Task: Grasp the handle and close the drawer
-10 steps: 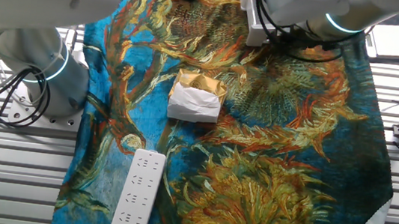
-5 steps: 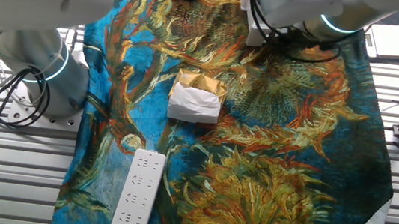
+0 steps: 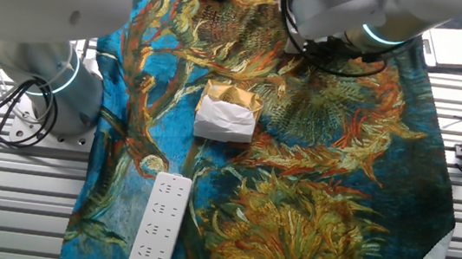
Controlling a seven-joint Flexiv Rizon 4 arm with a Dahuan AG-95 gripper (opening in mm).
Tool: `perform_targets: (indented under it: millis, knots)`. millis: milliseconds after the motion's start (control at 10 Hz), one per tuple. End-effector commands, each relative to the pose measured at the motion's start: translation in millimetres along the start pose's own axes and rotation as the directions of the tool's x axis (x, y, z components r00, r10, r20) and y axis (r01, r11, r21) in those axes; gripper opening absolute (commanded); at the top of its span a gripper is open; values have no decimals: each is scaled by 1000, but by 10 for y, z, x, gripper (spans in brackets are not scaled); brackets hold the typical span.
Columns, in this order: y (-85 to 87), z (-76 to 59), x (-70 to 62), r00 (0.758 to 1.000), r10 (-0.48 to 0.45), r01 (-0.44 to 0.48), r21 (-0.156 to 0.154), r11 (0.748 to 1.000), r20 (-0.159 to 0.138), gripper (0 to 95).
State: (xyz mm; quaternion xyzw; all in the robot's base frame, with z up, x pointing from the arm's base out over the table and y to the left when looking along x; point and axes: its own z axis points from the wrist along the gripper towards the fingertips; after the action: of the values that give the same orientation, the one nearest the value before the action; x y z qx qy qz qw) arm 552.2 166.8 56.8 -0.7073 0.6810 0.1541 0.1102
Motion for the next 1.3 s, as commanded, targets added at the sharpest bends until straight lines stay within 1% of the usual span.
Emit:
perform_targets:
  millis: [100, 200, 600, 900, 1300]
  knots:
    - [-15, 17, -2, 1000, 5, -5, 11, 1000, -1, 190]
    - [-19, 28, -12, 1000, 7, -7, 18, 1000, 4, 0]
    - [-18, 60, -50, 1000, 12, -13, 23, 1000, 18, 0]
    - [6, 58, -112, 1000, 20, -21, 25, 999, 19, 0]
    - [46, 98, -222, 999, 33, -34, 29, 999, 22, 0]
